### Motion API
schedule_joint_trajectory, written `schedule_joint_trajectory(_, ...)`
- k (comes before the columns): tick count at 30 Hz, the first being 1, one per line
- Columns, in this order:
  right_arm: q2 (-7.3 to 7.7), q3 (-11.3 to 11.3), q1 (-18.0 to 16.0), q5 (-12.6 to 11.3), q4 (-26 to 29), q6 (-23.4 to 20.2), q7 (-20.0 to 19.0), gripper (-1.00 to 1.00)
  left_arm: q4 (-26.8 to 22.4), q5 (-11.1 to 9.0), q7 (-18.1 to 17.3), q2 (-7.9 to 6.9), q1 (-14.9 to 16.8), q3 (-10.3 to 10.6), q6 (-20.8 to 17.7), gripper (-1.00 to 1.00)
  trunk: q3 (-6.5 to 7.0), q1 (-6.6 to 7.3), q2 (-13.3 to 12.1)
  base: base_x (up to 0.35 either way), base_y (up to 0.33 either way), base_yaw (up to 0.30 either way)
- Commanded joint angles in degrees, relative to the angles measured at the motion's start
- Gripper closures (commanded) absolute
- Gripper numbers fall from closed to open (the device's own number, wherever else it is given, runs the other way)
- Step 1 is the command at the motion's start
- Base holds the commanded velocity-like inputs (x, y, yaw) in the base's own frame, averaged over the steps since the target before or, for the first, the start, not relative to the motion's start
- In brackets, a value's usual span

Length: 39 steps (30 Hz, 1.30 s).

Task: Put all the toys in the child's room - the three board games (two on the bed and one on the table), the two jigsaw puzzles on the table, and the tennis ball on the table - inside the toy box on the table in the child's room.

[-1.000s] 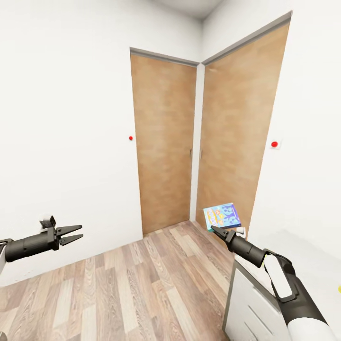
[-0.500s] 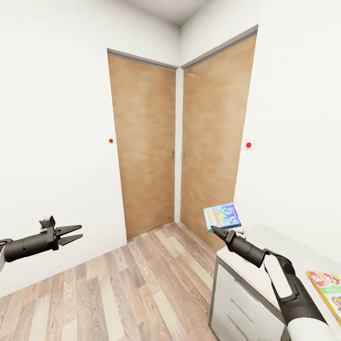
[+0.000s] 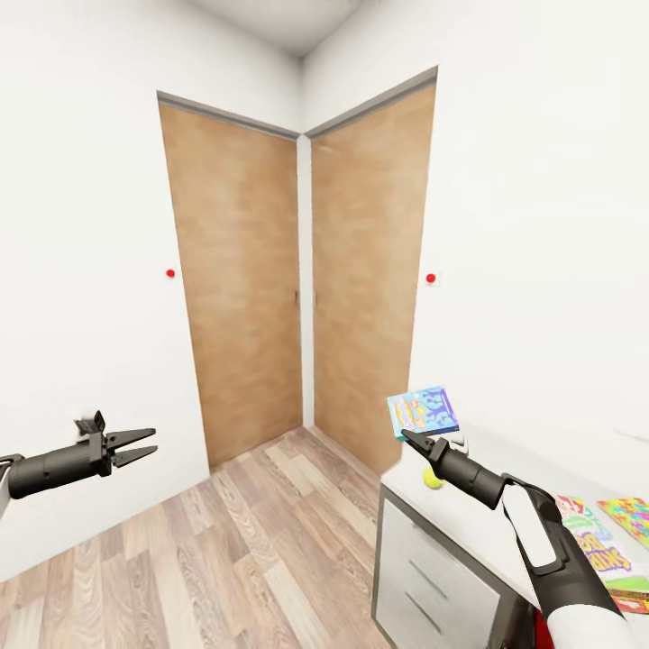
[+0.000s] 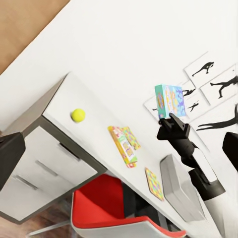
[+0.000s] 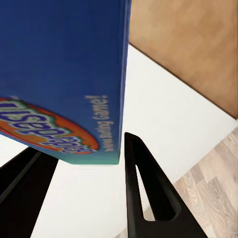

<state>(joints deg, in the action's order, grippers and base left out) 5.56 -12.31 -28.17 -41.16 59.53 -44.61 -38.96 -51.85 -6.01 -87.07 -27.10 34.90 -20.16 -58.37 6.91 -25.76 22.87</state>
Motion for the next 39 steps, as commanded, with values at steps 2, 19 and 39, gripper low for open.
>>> schedule_joint_trajectory(2, -0.02, -0.1, 0.0, -0.3, 0.0, -0.4, -0.1, 1.00, 0.0, 0.0, -0.2, -0.04, 0.0, 0.0, -0.6, -1.00, 0.08, -0.02, 0.0, 0.000, 0.000, -0.256)
schedule_joint_trajectory(19, -0.03, -0.1, 0.0, -0.3, 0.0, -0.4, -0.1, 1.00, 0.0, 0.0, -0.2, -0.07, 0.0, -0.1, -0.6, -1.00, 1.00, -0.02, 0.0, 0.000, 0.000, -0.256)
schedule_joint_trajectory(39, -0.10, -0.1, 0.0, -0.3, 0.0, -0.4, -0.1, 1.00, 0.0, -0.1, -0.2, -0.06, 0.0, 0.0, -0.6, -1.00, 2.08, -0.02, 0.0, 0.000, 0.000, -0.256)
